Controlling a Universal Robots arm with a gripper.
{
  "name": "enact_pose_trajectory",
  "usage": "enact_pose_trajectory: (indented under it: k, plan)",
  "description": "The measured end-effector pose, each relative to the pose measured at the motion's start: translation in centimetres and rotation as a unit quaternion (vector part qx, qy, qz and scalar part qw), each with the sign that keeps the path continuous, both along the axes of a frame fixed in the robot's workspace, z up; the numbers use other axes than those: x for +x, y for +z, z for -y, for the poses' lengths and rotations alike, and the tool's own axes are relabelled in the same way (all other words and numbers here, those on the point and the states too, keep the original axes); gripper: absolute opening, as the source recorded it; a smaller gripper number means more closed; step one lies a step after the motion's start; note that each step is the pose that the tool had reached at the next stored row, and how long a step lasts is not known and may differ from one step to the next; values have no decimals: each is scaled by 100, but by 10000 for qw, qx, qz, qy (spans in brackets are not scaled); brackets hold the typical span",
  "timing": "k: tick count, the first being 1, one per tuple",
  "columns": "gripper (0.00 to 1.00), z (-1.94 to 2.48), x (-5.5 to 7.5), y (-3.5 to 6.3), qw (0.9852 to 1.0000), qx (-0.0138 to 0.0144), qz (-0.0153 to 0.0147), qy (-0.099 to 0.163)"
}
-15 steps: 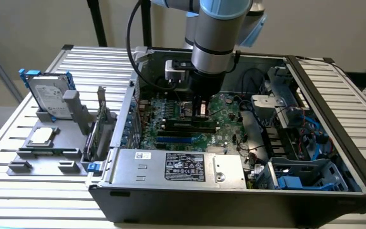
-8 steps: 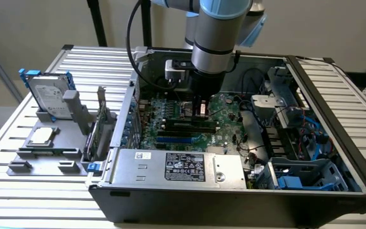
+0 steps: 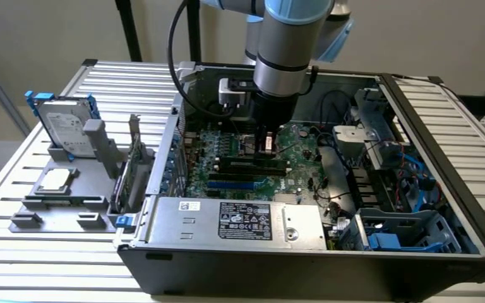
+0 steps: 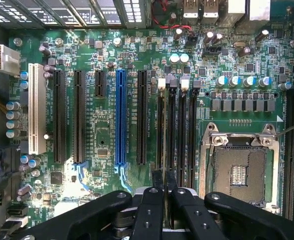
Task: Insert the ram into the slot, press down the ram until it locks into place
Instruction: 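Insert the ram into the slot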
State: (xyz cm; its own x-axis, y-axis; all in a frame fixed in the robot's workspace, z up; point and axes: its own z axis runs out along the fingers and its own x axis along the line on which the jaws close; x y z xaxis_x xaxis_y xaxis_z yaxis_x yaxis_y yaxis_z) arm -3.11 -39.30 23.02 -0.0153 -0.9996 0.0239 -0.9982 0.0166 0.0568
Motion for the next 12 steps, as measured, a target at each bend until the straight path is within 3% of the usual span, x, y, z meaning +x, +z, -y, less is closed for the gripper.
enact_pose_trajectory:
  k: [12]
  plan:
    - [13,6,-1,2,10000,-1,0,23]
